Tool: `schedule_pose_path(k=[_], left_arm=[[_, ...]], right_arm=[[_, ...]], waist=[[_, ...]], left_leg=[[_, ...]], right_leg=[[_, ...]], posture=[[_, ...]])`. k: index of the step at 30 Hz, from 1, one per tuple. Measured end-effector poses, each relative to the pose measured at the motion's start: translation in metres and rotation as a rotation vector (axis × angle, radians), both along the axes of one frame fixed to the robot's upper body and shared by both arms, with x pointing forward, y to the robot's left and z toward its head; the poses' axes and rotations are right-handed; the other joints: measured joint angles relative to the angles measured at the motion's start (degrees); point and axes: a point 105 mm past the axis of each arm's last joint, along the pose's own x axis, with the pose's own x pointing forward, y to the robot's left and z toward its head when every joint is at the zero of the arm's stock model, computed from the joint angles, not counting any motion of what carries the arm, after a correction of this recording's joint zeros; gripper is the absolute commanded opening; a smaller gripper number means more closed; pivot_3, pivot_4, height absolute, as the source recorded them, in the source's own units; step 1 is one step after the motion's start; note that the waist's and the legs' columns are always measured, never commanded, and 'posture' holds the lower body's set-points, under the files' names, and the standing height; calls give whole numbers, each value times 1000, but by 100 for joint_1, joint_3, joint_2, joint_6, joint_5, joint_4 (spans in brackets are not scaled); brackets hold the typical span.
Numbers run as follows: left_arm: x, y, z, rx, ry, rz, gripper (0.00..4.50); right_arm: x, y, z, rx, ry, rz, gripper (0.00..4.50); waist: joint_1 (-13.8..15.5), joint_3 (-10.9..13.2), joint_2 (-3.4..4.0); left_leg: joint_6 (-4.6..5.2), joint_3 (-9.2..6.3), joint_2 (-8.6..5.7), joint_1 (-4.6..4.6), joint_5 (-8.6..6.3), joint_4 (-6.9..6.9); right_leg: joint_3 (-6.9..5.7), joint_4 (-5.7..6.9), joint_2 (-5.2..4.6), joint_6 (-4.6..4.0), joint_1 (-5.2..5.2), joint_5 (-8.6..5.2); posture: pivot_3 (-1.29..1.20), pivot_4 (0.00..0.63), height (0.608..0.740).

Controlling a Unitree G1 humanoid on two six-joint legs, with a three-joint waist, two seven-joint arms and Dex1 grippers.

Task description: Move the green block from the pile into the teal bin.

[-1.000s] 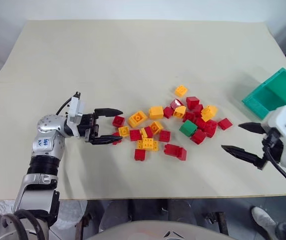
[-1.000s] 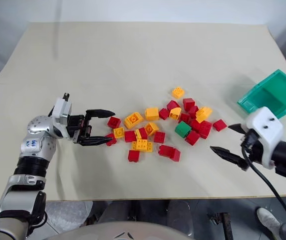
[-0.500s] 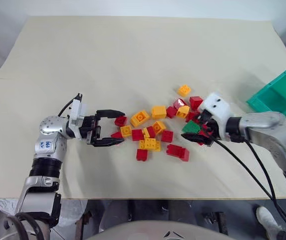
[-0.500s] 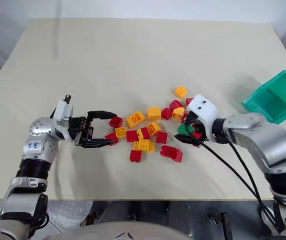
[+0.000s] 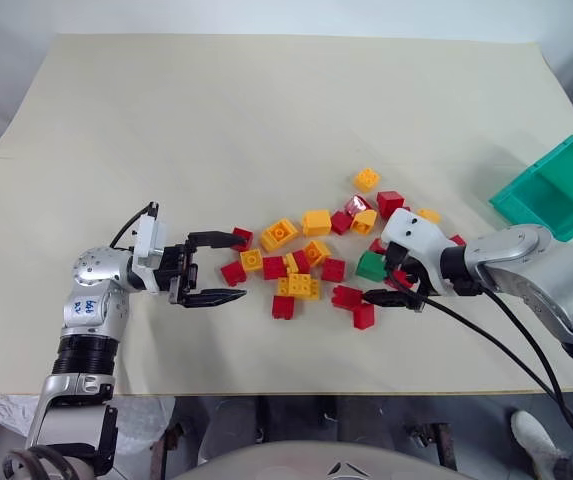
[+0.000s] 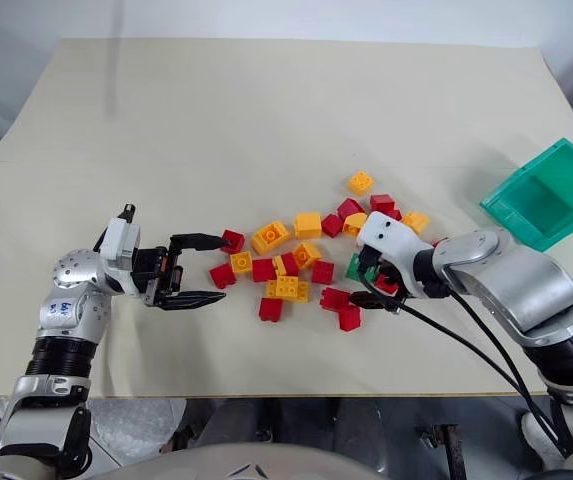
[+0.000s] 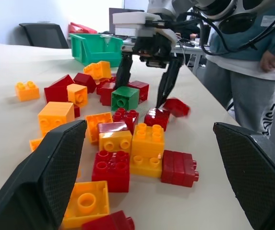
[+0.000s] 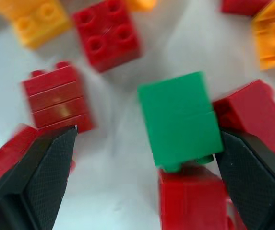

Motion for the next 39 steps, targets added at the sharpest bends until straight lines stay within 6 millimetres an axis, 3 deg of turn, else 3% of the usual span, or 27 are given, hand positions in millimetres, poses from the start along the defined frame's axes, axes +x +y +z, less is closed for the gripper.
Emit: schedule_pose_path(k=[2, 4, 12, 15, 18, 22, 26, 32, 37, 39], left_arm=[[0, 0, 0, -1, 2, 5, 4500], [0, 0, -1, -4, 7, 9, 4500], [1, -2, 0, -11, 5, 9, 4500], [2, -4, 2, -13, -4, 4, 4500], [5, -7, 7, -18, -18, -2, 4500], [17, -22, 18, -1, -61, 13, 4500], [32, -43, 20, 33, -95, 58, 4500], [52, -114, 41, -10, -123, 76, 4500], [68, -135, 36, 4, -65, 137, 4500], [75, -143, 33, 17, -32, 166, 4500]], right_arm=[[1, 0, 0, -1, -3, 1, 4487], [3, 2, 0, 7, -22, 10, 4104], [14, 14, -1, 37, -56, 29, 1559], [18, 12, 5, 47, -85, 17, 1509], [23, 4, 26, 97, -153, -28, 1509], [29, -26, 64, 133, -305, -150, 1509], [28, -66, 75, 107, -386, -316, 1509], [29, -182, 106, -109, -639, -730, 1509], [44, -225, 107, -176, -704, -859, 1509], [56, -234, 107, -161, -722, -887, 2241]], waist=[[-2, 0, 0], [-3, 0, 0], [-103, 0, 1], [-92, 0, 1], [-79, 1, 1], [17, 1, 0], [43, 1, 0], [153, 0, 1], [-7, 0, 4], [-31, 1, 4]], left_leg=[[0, 0, 0, 1, 0, 0], [0, 1, 0, 1, 0, 0], [0, 5, -1, -1, 0, -1], [0, 3, -3, -5, 0, 1], [1, 2, -4, -10, 0, 1], [1, 3, -5, -11, 0, 2], [2, 7, -7, -13, 1, 2], [20, 28, -18, -47, 9, 17], [13, 67, -8, -38, 14, 6], [10, 74, -5, -34, 18, 5]], right_leg=[[2, 2, 0, -1, -1, 1], [2, 1, 0, -1, -1, 1], [3, 2, 2, -1, -5, 1], [1, 1, 0, -1, -5, 1], [0, -1, -1, 2, -6, 3], [-1, -2, 1, 3, -6, 3], [2, -5, 0, 6, -6, 5], [-3, -23, -1, 31, -14, 24], [4, -23, 18, 28, -15, 26], [10, -25, 24, 18, -15, 32]], posture=[[0, 150, 740], [0, 150, 740], [0, 150, 740], [0, 150, 740], [0, 150, 740], [0, 150, 740], [0, 150, 740], [0, 150, 740], [0, 150, 740], [0, 150, 740]])
